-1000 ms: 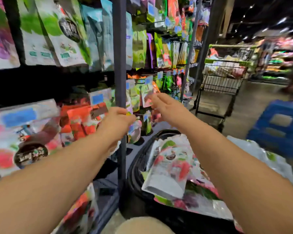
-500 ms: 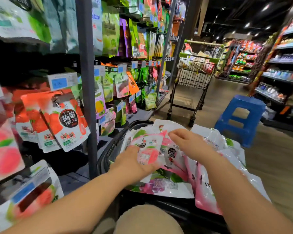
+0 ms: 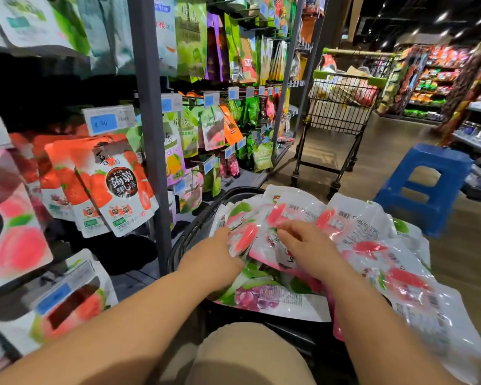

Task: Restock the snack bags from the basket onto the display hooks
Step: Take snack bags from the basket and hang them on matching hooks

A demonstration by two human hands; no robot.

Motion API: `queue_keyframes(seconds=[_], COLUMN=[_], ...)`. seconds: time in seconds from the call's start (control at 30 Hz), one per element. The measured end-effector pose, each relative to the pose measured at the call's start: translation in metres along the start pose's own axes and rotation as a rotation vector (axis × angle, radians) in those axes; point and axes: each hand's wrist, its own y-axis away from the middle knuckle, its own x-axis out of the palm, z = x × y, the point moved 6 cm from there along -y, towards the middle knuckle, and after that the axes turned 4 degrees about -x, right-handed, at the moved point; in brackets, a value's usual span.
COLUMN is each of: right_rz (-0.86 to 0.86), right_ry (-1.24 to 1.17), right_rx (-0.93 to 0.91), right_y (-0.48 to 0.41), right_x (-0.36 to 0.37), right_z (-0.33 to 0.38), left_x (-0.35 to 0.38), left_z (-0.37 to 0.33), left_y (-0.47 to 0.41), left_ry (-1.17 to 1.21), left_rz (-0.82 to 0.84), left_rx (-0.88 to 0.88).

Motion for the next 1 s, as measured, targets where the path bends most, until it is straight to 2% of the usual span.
queue_keyframes(seconds=[0.3,0.43,0.57,0.67,0.77,0.87,1.0], right_rz=[0.000,-0.009,-0.057,-0.102,-0.171,-0.270,-0.345], right_ry=[0.025,-0.020,-0.060,-0.058,-0.087,-0.076,-0.059], right_rx=[-0.100,-0.096,-0.109,-0.122,-0.128,-0.143,-0.099], right_y=[0.007,0.013,0.025,0.036,0.050,0.065,0.084], right_x=[0.003,0.001,-0.007,-0.015,-0.026,-0.043,-0.067], right_z=[-0.003,-0.013,-0.015,-0.017,-0.028,-0.040,-0.064], left_x=[-0.008,-0.012,-0.021,-0.017,-0.006,0.011,0.023], left_z=[0.017,0.025,0.029,0.028,0.022,0.018,-0.002], left_y=[-0.010,-0.005,0.005,0.013,0.016,0.013,0.019], left_ry=[0.166,0.367,0.719,1.137,1.479,1.659,1.806], left_rz=[-0.129,-0.227,-0.352,-0.383,-0.343,-0.236,0.014], left_rx=[-0.029,-0.016,-0.016,-0.060,-0.088,-0.160,-0.197])
